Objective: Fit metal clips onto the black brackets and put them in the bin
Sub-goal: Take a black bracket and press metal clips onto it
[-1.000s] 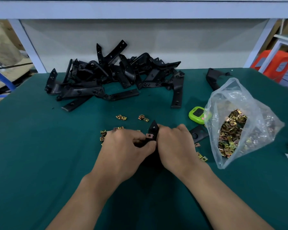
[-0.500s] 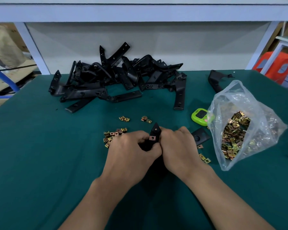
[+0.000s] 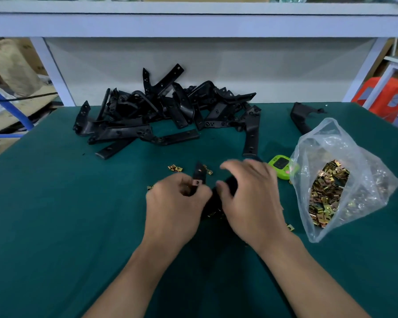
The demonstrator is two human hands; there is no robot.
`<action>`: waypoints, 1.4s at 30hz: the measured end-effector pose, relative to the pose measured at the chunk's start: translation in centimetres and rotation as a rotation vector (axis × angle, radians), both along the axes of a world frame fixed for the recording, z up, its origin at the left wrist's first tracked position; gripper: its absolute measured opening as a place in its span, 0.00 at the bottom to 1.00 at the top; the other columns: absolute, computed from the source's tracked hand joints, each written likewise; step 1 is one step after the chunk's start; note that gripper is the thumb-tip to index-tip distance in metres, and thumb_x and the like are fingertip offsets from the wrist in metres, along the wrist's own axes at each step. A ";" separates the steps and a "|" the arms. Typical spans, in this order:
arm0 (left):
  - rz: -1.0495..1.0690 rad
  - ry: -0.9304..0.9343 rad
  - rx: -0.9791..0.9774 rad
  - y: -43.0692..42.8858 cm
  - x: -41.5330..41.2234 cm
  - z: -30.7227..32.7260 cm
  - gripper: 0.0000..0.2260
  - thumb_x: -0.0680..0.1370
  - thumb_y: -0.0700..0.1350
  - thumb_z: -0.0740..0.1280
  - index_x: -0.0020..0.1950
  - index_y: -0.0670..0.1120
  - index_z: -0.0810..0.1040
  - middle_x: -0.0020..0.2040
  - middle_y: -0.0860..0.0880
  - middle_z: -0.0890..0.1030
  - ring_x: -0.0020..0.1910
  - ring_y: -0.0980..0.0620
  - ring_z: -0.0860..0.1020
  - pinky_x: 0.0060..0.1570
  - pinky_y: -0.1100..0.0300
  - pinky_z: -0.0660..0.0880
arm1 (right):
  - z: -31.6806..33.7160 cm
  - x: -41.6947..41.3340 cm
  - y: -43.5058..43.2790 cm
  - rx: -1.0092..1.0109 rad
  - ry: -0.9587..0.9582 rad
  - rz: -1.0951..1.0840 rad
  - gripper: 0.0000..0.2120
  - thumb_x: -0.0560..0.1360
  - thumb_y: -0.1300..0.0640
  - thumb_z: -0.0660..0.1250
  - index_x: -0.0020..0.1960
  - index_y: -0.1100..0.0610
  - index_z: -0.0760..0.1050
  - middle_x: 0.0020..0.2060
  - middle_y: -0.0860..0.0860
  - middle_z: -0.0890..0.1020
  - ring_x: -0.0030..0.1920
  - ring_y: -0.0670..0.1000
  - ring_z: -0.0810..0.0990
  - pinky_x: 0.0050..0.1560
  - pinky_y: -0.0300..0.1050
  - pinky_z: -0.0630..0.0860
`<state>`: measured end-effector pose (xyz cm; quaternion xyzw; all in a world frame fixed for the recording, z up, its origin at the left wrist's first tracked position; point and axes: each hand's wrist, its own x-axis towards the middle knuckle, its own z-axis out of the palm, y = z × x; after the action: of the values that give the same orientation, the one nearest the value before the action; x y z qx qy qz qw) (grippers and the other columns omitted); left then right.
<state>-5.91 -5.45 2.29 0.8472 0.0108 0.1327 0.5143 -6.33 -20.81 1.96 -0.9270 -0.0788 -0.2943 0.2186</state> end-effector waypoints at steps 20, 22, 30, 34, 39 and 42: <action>-0.334 0.030 0.256 2.3 1.5 -1.4 0.08 0.74 0.47 0.75 0.47 0.61 0.87 0.46 0.70 0.81 0.47 0.69 0.78 0.46 0.80 0.68 | 0.2 0.8 -1.2 1.581 0.459 0.009 0.13 0.77 0.56 0.74 0.34 0.55 0.81 0.32 0.53 0.82 0.32 0.51 0.81 0.39 0.50 0.80; -0.444 0.056 0.349 2.0 1.5 -2.1 0.09 0.72 0.50 0.78 0.50 0.62 0.86 0.51 0.71 0.78 0.52 0.72 0.74 0.48 0.83 0.64 | 0.1 0.9 -1.3 1.583 0.466 0.009 0.13 0.76 0.56 0.75 0.34 0.55 0.80 0.32 0.53 0.81 0.33 0.51 0.80 0.39 0.50 0.80; -0.325 -0.007 0.306 1.0 1.4 -2.5 0.08 0.79 0.52 0.71 0.39 0.58 0.84 0.35 0.61 0.81 0.38 0.64 0.78 0.38 0.74 0.70 | -0.6 1.3 -1.4 1.576 0.492 0.026 0.16 0.77 0.54 0.74 0.30 0.55 0.81 0.32 0.52 0.82 0.34 0.52 0.81 0.41 0.51 0.80; -0.184 0.065 -0.042 0.1 0.7 -1.6 0.11 0.80 0.49 0.69 0.38 0.55 0.82 0.29 0.53 0.83 0.25 0.56 0.80 0.28 0.66 0.74 | -0.7 1.5 -1.2 1.566 0.489 0.027 0.14 0.77 0.54 0.73 0.32 0.54 0.82 0.32 0.54 0.83 0.33 0.53 0.82 0.51 0.68 0.81; -0.042 0.047 0.076 0.3 0.4 -1.2 0.05 0.71 0.55 0.77 0.41 0.64 0.82 0.33 0.65 0.82 0.36 0.66 0.80 0.34 0.66 0.75 | -1.0 1.8 -1.3 1.543 0.454 0.005 0.12 0.77 0.54 0.73 0.36 0.55 0.81 0.32 0.54 0.83 0.33 0.52 0.82 0.45 0.59 0.82; 0.014 0.046 0.079 0.6 0.9 -1.6 0.04 0.75 0.53 0.75 0.41 0.58 0.83 0.33 0.66 0.82 0.37 0.65 0.80 0.32 0.70 0.72 | -1.1 1.7 -1.5 1.537 0.463 0.007 0.14 0.77 0.54 0.73 0.33 0.53 0.82 0.33 0.54 0.84 0.34 0.52 0.82 0.48 0.60 0.82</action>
<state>-4.98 -4.84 0.72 0.8695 0.0234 0.1172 0.4792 -4.59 -22.31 0.89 -0.5544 0.1906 -0.0656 0.8075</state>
